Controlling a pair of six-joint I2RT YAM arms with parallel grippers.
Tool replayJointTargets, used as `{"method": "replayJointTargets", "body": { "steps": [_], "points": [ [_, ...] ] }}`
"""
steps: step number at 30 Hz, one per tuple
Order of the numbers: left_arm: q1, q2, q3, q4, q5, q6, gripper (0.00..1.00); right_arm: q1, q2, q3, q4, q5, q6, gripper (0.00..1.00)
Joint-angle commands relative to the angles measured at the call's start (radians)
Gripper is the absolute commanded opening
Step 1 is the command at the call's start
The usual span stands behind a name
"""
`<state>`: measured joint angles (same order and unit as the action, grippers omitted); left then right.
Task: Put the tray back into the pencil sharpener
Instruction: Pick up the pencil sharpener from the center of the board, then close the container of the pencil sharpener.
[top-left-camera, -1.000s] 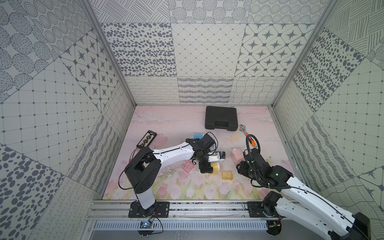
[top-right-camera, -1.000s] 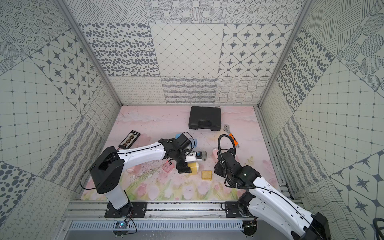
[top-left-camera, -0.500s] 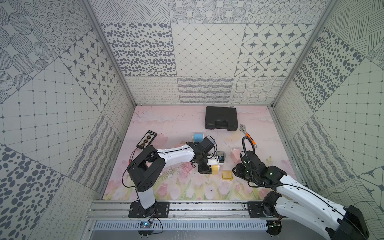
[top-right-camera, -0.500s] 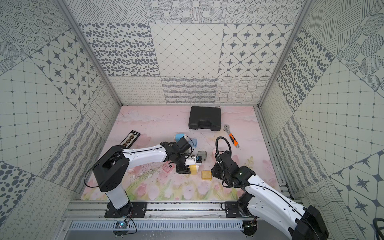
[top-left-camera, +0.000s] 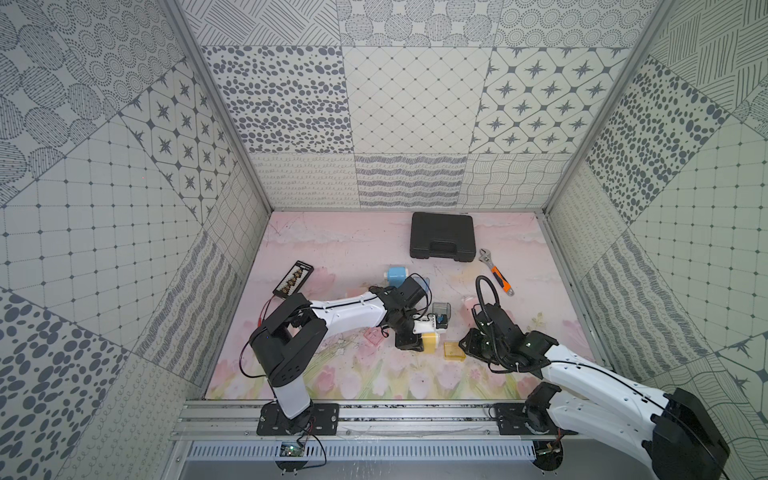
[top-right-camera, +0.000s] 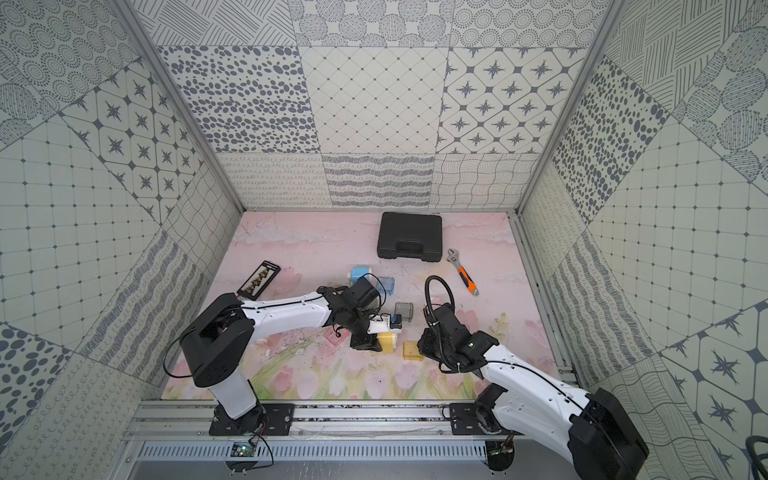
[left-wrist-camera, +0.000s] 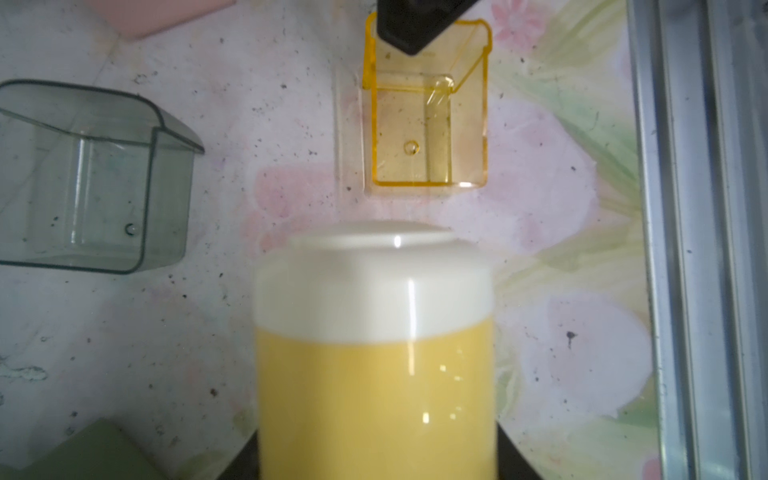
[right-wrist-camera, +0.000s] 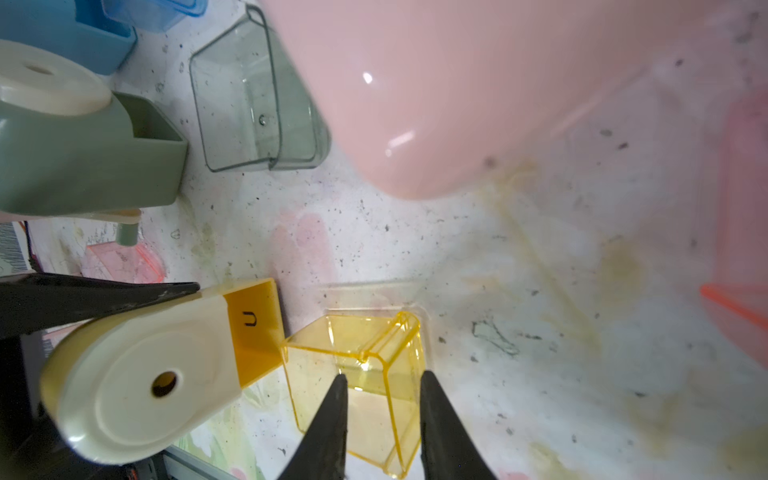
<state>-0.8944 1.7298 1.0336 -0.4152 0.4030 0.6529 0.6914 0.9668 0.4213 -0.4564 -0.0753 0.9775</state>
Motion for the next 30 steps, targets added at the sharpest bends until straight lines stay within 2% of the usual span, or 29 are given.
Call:
{"method": "replayJointTargets", "body": {
  "steps": [1,9,19,30],
  "points": [
    [-0.021,-0.014,-0.012,0.042,0.069,-0.009,0.45,-0.001,0.006,-0.024,0.061,-0.026,-0.003,0.30],
    [-0.070,0.017,0.006,0.045,0.004,-0.012,0.45,0.025,-0.013,-0.072,0.101,-0.044,0.025,0.31],
    [-0.089,0.026,-0.001,0.076,-0.070,-0.006,0.49,0.058,-0.018,-0.108,0.191,-0.038,0.076,0.28],
    [-0.100,0.039,0.008,0.068,-0.096,0.014,0.49,0.061,0.017,-0.114,0.290,-0.080,0.074,0.25]
  ]
}}
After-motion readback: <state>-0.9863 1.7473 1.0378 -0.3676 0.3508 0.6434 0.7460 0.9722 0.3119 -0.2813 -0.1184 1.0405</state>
